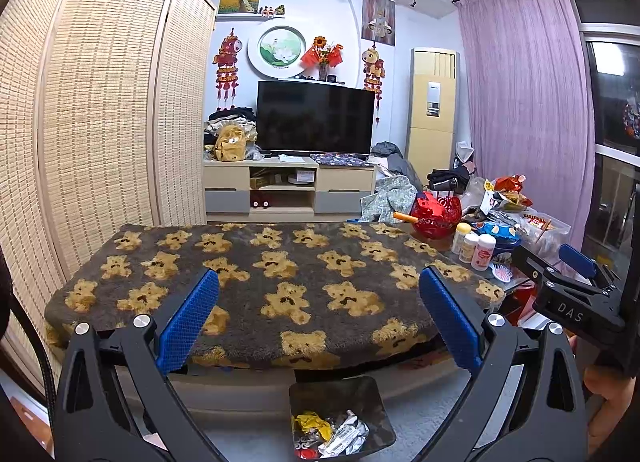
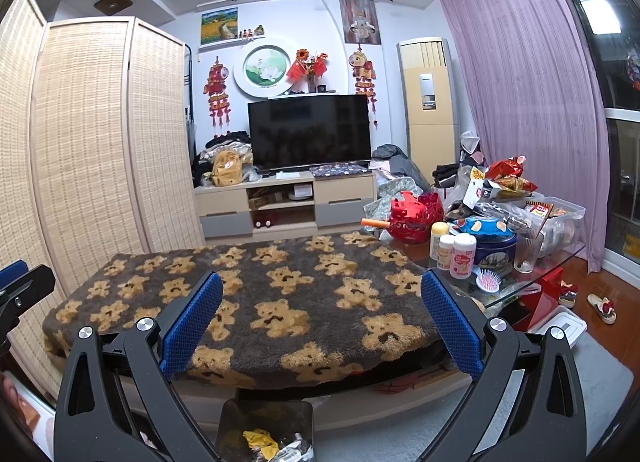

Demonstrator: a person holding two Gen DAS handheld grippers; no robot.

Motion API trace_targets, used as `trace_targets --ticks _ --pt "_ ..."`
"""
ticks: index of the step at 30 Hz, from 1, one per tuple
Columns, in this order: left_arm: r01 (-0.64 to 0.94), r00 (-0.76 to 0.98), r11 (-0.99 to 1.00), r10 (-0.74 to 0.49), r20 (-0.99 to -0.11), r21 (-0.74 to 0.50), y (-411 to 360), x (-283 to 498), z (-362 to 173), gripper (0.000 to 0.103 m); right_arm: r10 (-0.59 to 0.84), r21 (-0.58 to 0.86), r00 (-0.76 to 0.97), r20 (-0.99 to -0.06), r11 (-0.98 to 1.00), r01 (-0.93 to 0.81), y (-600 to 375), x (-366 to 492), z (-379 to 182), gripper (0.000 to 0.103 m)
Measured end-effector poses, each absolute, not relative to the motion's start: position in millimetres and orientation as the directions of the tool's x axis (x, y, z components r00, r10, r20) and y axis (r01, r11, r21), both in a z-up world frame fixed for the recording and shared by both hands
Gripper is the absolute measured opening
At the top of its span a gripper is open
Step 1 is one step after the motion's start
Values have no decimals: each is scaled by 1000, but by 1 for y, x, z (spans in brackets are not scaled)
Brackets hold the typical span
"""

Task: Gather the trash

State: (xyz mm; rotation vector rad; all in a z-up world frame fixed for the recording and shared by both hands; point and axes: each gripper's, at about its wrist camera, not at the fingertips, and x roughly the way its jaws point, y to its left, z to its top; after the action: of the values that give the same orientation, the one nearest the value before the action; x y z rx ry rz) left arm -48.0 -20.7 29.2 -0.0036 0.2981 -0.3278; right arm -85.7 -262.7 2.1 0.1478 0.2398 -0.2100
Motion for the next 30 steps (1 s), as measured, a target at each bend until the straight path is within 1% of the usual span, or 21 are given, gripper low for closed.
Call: trace_targets --ticks 24,30 --pt "312 904 949 -313 -292 -48 -22 -47 28 95 -186 121 950 -251 968 221 -264 -85 2 100" --pt "283 913 959 -279 -298 -31 -21 -46 26 95 -186 121 950 -251 968 222 -264 -85 2 100"
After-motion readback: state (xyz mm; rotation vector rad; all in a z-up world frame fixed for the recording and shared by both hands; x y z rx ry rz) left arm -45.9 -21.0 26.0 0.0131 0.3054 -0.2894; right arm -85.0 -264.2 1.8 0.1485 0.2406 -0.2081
